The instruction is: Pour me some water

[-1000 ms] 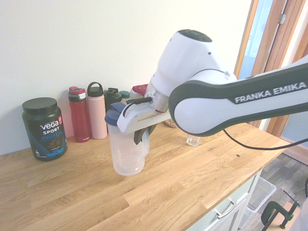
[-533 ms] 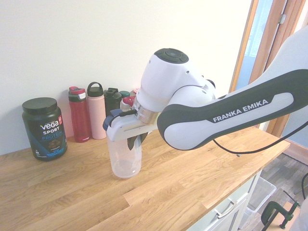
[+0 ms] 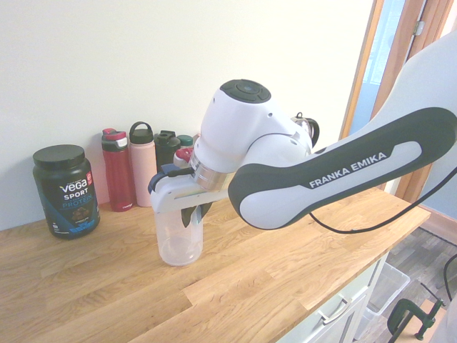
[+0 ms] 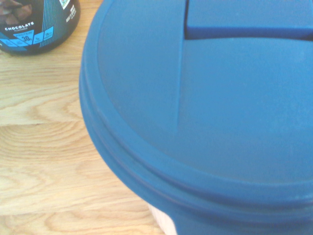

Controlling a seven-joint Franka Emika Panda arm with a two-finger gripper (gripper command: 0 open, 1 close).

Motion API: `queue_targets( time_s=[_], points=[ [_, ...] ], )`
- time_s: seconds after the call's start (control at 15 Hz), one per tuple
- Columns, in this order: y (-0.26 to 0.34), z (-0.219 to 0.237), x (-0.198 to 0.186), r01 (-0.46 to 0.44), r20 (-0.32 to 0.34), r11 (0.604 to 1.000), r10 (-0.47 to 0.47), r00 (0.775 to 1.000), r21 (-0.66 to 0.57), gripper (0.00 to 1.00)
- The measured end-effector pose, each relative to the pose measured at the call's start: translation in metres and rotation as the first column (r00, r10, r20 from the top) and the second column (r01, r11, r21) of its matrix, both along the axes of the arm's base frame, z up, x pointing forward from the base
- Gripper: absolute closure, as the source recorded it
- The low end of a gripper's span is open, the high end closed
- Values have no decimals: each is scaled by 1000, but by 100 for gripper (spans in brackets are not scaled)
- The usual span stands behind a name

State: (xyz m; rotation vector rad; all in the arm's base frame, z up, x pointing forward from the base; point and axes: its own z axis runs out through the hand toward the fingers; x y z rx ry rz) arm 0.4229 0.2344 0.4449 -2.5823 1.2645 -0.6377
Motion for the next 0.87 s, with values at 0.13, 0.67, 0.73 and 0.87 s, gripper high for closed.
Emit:
queue_targets(
  time_s=[0.13,0.67,0.73,0.87],
  points=[
    [3,-2,-3,0,-2,1000,0,1000,-1,0],
    [6,-10,-18,-8,-38,1000,7,999,-25,0],
    [7,-10,-26,-14,-68,999,12,998,-30,0],
    [6,-1,-42,-55,-162,998,52,985,-14,0]
  ],
)
